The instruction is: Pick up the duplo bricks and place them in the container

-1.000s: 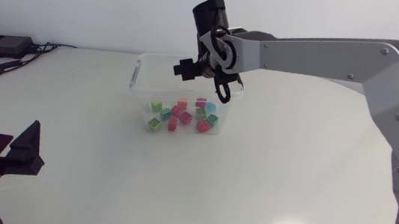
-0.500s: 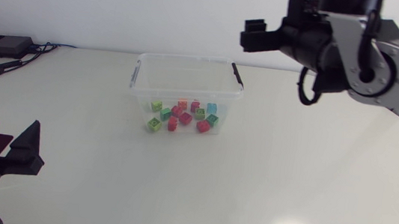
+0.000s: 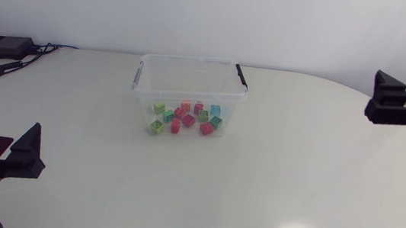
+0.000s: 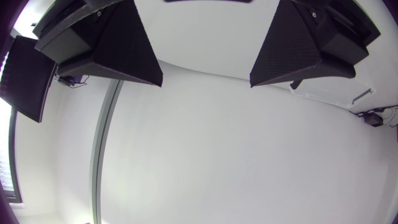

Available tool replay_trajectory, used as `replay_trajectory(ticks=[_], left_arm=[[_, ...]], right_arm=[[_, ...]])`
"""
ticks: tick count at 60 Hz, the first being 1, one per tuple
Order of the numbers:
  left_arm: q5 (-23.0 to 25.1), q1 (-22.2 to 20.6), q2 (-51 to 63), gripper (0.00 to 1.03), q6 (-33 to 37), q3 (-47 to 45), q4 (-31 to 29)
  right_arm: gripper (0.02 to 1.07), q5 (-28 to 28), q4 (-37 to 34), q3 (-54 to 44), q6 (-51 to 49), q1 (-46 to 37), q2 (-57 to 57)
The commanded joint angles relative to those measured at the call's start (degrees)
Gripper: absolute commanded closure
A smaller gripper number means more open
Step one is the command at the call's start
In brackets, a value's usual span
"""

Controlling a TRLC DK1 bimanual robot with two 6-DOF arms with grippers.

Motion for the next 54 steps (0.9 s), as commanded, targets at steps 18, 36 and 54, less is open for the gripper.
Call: replay_trajectory(ticks=[18, 36, 54], left_arm=[[1.4, -1.3, -0.3, 0.05, -0.3, -1.0, 0.1], [2.6, -3.1, 0.0, 0.05, -1.0, -1.0, 0.0], [3.5, -4.5, 0.1, 0.05, -1.6, -1.0, -0.1]], right_arm=[[0.07, -5.4, -4.5, -14.3, 2.4, -4.1, -18.2], [0.07, -10.4, -6.5, -24.5, 7.7, -6.0, -28.9], [0.07, -14.1, -8.1, -32.2, 11.7, -7.4, -36.9]])
